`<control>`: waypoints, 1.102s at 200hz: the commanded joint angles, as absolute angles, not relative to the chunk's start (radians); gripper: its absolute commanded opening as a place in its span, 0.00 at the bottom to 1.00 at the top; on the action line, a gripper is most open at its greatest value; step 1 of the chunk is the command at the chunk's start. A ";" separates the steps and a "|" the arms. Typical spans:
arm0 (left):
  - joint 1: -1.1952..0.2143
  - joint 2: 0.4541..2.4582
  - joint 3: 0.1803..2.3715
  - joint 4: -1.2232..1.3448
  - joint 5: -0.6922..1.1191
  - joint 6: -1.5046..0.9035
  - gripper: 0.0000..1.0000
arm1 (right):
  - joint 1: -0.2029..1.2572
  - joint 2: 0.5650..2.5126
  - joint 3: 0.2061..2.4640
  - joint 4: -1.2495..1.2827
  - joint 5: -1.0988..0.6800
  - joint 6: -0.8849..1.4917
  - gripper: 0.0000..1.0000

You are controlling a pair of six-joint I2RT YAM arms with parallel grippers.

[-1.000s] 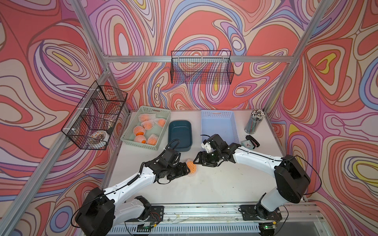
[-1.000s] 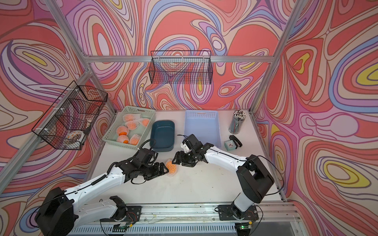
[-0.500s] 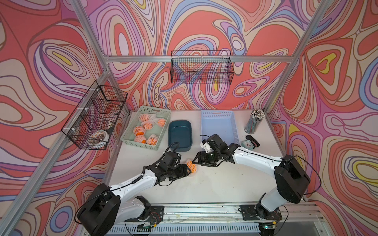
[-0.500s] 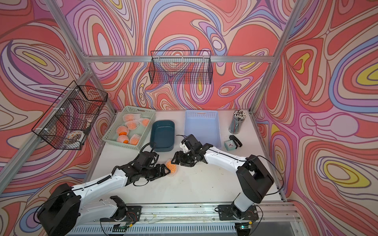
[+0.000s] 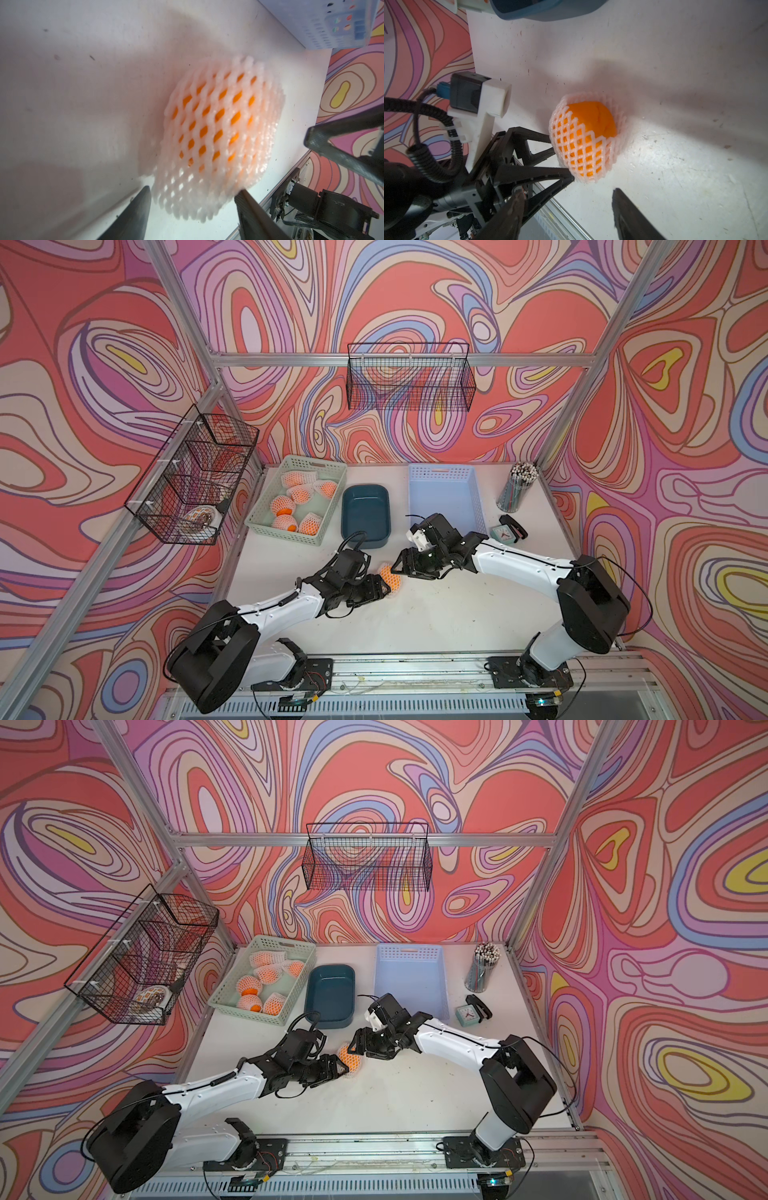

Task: Remove foam nets from oranges
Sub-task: Remove the foam net from the orange.

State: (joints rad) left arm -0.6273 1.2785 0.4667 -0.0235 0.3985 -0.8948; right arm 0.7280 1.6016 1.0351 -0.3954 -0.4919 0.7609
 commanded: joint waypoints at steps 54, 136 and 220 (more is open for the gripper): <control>-0.622 1.305 0.556 -0.033 0.394 -0.888 0.40 | 0.735 1.616 1.047 -0.396 -0.474 0.753 0.66; -0.621 1.280 0.687 -0.223 0.417 -0.909 0.10 | 0.736 1.617 1.114 -0.527 -0.439 0.723 0.60; -0.621 1.362 0.828 -0.373 0.482 -0.951 0.01 | 0.743 1.617 1.120 -0.523 -0.477 0.693 0.55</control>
